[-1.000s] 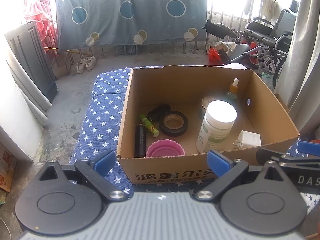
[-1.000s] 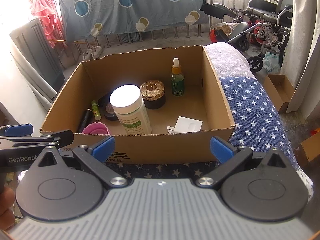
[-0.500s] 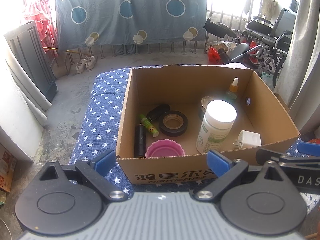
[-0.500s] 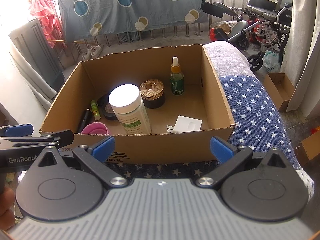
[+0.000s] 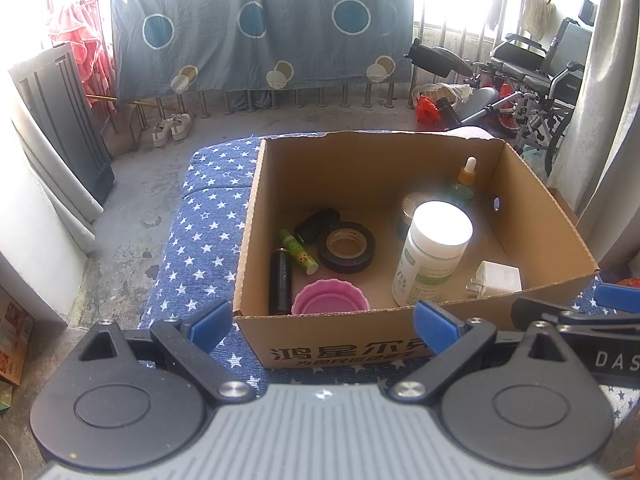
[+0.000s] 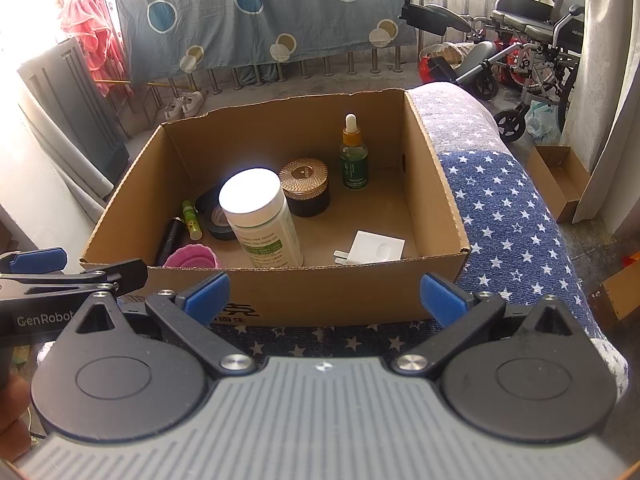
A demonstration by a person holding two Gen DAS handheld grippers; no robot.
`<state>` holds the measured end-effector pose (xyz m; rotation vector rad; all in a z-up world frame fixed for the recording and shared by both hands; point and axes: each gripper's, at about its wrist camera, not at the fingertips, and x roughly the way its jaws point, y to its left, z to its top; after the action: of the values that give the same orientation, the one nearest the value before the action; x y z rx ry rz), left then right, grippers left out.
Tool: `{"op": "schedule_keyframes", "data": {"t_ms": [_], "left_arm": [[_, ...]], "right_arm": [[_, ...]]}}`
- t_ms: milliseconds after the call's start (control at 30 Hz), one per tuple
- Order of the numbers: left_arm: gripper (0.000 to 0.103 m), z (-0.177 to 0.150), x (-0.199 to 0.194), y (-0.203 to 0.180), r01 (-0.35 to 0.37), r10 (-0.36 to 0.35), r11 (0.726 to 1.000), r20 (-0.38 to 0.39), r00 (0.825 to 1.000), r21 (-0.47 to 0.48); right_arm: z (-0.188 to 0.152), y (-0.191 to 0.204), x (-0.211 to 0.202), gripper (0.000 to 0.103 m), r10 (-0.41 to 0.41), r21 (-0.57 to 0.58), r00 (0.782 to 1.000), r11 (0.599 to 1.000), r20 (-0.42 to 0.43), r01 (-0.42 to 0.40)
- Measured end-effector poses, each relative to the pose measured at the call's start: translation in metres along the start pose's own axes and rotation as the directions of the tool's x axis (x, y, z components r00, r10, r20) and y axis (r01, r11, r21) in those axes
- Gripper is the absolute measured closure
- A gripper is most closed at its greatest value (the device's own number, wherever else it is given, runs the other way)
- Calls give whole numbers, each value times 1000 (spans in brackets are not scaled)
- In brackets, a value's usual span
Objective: Organize rigid objects
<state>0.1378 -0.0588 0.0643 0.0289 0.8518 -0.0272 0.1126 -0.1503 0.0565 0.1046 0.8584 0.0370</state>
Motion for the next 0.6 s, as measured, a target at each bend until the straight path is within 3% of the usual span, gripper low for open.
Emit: {"op": "schedule_keyframes", "data": {"t_ms": [600], "left_arm": [[5, 0, 0, 0, 0, 0, 1000, 0, 1000, 0]], "right_arm": [[0, 1, -1, 1, -2, 2, 1000, 1000, 0, 2]]}}
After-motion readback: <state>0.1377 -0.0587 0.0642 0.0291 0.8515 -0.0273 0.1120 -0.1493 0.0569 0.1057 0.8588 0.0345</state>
